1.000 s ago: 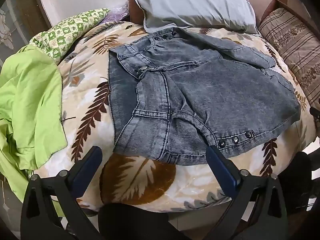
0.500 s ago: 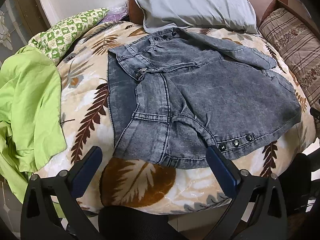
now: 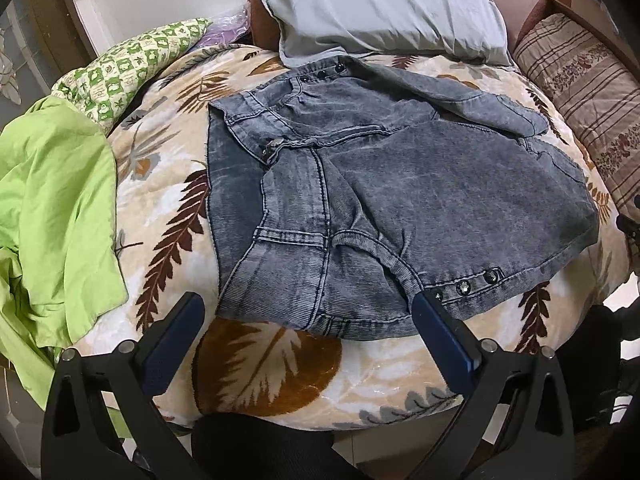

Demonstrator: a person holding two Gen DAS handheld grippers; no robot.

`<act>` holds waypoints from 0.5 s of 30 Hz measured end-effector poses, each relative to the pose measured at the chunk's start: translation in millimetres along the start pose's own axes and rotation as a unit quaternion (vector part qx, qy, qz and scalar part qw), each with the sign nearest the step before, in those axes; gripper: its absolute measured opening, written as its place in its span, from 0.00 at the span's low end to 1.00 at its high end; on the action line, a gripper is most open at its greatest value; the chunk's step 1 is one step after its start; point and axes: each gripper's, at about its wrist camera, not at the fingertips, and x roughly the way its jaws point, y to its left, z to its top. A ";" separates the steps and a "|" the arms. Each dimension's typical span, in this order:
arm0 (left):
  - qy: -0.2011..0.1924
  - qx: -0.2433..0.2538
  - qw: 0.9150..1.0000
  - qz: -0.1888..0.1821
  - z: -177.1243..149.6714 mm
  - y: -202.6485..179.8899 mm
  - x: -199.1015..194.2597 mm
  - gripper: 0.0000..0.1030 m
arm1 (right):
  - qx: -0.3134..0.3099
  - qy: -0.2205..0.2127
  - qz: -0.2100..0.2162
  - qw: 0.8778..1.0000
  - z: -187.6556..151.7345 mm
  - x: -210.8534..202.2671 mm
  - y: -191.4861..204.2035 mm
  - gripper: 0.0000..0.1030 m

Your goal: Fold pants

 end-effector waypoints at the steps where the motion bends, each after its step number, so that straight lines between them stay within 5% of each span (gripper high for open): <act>1: 0.001 0.001 1.000 0.001 -0.3 -0.7 0.6 1.00 | 0.005 0.005 0.009 1.000 -0.4 0.2 -0.6 1.00; 15: 0.027 -0.018 0.999 -0.019 10.7 -5.1 10.8 1.00 | 0.024 0.009 -0.001 1.000 -2.0 12.2 -34.0 1.00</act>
